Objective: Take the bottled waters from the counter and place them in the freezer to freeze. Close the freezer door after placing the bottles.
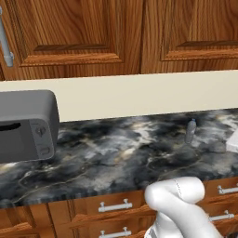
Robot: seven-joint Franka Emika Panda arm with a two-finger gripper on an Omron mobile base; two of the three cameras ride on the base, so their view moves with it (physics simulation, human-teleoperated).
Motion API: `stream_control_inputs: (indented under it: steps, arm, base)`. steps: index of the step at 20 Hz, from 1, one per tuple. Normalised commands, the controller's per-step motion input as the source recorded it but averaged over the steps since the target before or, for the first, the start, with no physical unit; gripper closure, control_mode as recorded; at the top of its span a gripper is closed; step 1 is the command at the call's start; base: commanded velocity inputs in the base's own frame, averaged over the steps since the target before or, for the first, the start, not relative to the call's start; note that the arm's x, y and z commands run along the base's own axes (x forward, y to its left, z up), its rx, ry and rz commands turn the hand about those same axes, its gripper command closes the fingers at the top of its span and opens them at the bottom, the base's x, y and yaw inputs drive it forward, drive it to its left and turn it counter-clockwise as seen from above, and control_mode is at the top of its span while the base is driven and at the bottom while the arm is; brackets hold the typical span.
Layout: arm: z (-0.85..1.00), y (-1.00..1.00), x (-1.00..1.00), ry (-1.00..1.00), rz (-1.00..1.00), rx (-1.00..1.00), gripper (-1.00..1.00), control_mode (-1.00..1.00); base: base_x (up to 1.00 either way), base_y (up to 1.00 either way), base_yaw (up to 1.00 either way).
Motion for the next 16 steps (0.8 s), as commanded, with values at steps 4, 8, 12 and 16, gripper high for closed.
stream_control_inputs:
  steps: [4,8,12,16]
  arm:
    - [-0.34,-0.17,0.22,-0.38,0.24,0.01,-1.0,-1.0]
    - [-0.21,-0.18,0.28,-0.03,0.0,-0.06,-1.0,-1.0]
    - [0.0,-0.03,0.36,0.01,0.0,0.0,-1.0,-1.0]
    - [-0.34,-0.04,0.82,0.12,-0.07,-0.05,-1.0,-1.0]
  base:
    - [0.0,0.0,0.0]
    - [0.0,0.0,0.0]
    - [0.0,0.0,0.0]
    - [0.0,0.0,0.0]
